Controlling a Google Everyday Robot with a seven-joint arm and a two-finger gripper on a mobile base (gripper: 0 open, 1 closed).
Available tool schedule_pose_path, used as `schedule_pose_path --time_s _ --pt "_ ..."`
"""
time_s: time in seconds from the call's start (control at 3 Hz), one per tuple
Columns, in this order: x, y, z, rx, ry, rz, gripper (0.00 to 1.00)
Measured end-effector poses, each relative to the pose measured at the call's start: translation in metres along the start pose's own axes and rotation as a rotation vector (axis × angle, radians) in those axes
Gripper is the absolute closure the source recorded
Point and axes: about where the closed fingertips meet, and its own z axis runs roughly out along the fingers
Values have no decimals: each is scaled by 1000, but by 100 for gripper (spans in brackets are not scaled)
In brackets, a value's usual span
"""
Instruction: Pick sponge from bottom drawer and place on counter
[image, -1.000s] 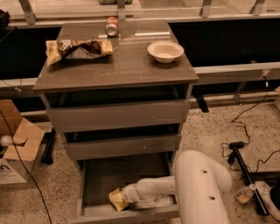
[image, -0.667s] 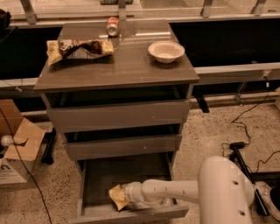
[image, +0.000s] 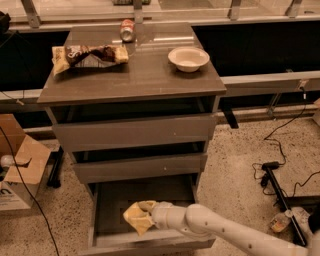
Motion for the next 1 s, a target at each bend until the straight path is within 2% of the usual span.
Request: schedule_pose_path --time_s 0.33,0.67,1.0 --pt "-55 0 -73 -21 -100 -143 100" --pt "-130 7 -150 13 -170 -321 100" --pt "-223 4 -201 70 -188 -496 100"
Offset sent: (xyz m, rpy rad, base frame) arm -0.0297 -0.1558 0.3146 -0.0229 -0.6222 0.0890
